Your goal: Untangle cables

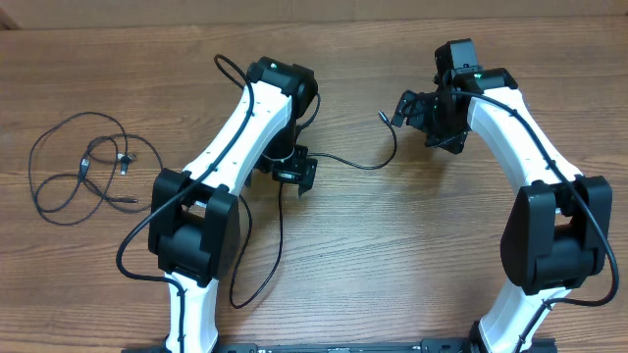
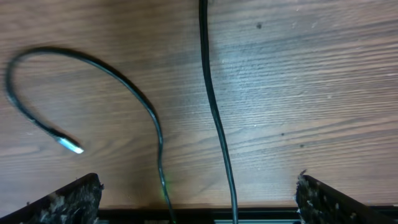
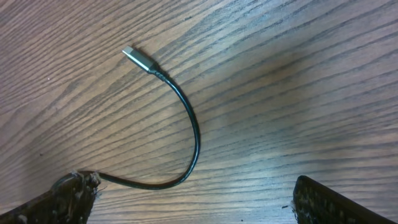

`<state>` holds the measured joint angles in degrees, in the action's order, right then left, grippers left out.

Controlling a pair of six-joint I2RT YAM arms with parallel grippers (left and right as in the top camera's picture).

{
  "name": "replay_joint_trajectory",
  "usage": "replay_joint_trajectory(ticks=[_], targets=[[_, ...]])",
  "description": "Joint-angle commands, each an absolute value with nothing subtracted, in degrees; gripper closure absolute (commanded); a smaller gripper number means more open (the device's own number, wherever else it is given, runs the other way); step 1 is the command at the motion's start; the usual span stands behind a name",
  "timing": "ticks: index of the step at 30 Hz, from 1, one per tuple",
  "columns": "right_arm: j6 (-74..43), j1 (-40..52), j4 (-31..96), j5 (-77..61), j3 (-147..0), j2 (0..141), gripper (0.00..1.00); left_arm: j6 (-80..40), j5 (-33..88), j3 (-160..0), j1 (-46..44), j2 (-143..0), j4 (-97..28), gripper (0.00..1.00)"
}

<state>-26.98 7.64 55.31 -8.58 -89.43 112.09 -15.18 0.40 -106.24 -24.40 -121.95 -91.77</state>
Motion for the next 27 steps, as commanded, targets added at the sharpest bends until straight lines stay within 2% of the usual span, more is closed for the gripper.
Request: replay_joint_trajectory(ticks=[1, 7, 10, 12, 13, 15, 18, 19, 20, 22, 23, 24, 27], targets=[[-26.96, 7.75, 55.11, -8.43, -89.32, 111.9, 0.0, -17.41, 1.85, -99.18, -24.8, -122.23, -89.47, 0.0], [-26.96, 7.75, 55.11, -8.43, -89.32, 111.9, 0.0, -21.43, 0.62, -88.49, -22.81, -122.23, -81.19, 0.0], [-26.96, 7.75, 55.11, -8.45, -89.3, 111.9, 0.0, -22.37, 0.01, -84.01, -19.9, -122.23, -78.22, 0.19], [-26.96, 7.75, 55.11, -8.45, -89.32, 111.9, 0.0, -22.37, -0.78, -81.91, -17.89, -122.23, -76.44, 0.42], [-26.96, 7.75, 55.11, -8.45, -89.32, 111.9, 0.0, -22.48, -0.71, -81.25, -17.04, -122.23, -75.92, 0.48], [-26.96, 7.75, 55.11, -8.45, -89.32, 111.9, 0.0, -22.94, -0.58, -79.61, -14.76, -122.23, -74.81, 0.49], [-26.96, 7.75, 55.11, -8.45, -89.32, 111.9, 0.0, -22.9, -0.58, -77.6, -11.75, -122.23, -72.99, 0.39], [-26.96, 7.75, 55.11, -8.45, -89.32, 111.9, 0.0, -22.9, -0.51, -76.99, -11.05, -122.23, -72.44, 0.4], [-26.96, 7.75, 55.11, -8.45, -89.32, 111.9, 0.0, -22.9, -0.27, -76.55, -10.72, -122.23, -71.79, 0.44], [-26.96, 7.75, 55.11, -8.45, -89.32, 111.9, 0.0, -22.72, 0.05, -75.59, -10.52, -122.23, -70.13, 0.62], [-26.96, 7.75, 55.11, -8.45, -89.32, 111.9, 0.0, -22.72, 0.21, -75.11, -10.52, -122.23, -69.23, 0.76], [-26.96, 7.75, 55.11, -8.43, -89.32, 111.9, 0.0, -22.72, 1.19, -74.26, -10.63, -122.23, -67.7, 0.95], [-26.96, 7.75, 55.11, -8.45, -89.32, 111.9, 0.0, -19.9, 5.08, -73.12, -10.83, -122.23, -64.97, 0.96]])
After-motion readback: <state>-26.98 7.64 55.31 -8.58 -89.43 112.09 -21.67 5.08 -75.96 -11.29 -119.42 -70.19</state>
